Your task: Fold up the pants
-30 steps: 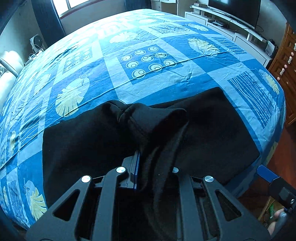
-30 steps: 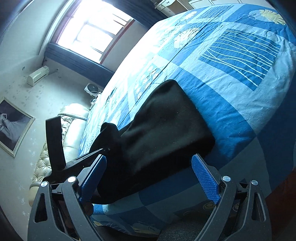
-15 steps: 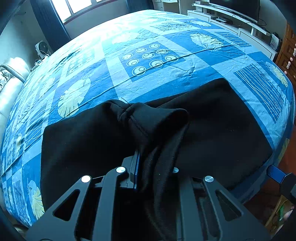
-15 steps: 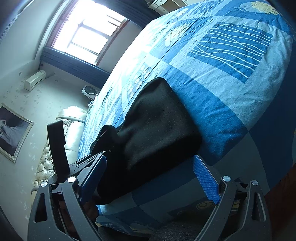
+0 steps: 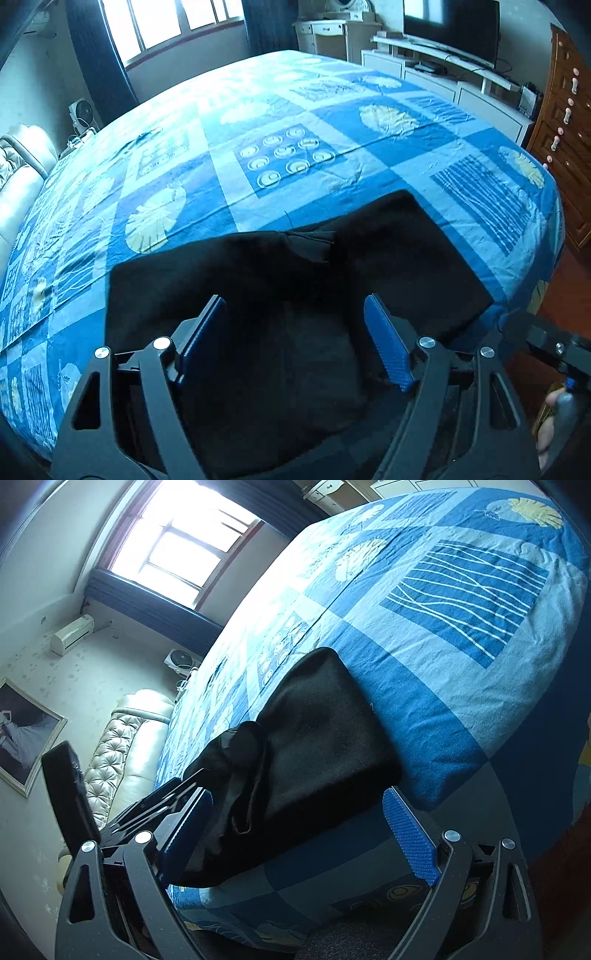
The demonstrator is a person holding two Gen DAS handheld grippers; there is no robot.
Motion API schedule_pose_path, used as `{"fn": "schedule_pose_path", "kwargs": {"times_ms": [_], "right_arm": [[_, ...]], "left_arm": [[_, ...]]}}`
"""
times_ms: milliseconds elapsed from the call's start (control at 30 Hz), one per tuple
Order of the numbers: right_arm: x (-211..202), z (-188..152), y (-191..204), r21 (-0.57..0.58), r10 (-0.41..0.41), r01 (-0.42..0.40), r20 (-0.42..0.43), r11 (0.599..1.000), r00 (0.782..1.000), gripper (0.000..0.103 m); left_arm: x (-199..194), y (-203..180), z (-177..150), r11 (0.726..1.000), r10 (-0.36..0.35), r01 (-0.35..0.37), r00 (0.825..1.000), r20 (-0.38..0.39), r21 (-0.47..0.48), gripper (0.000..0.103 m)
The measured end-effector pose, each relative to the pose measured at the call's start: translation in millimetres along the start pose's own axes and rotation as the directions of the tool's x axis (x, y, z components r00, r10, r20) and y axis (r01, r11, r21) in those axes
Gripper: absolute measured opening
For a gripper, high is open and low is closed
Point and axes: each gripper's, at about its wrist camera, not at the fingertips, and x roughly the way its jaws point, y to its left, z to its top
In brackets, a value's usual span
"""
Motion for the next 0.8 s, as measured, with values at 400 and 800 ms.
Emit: {"fn": "schedule_pose_path", "kwargs": {"times_ms": [400,800], "right_arm": [[72,8,63,-0.136,0.094,-0.127,-0.227,0.982,0.969,0.093],[130,-7,70,-0.076,0.080,-0.118,-0.382,0.990,0.921,0.093]], "left_arm": [[-41,131,-62,0.966,0.119,-0.115,0.993,-0.001,-0.233,0.099],[-41,183,-102,0.928,0.099,-0.108,0.994,-0.044,-0.355,0.099]]}}
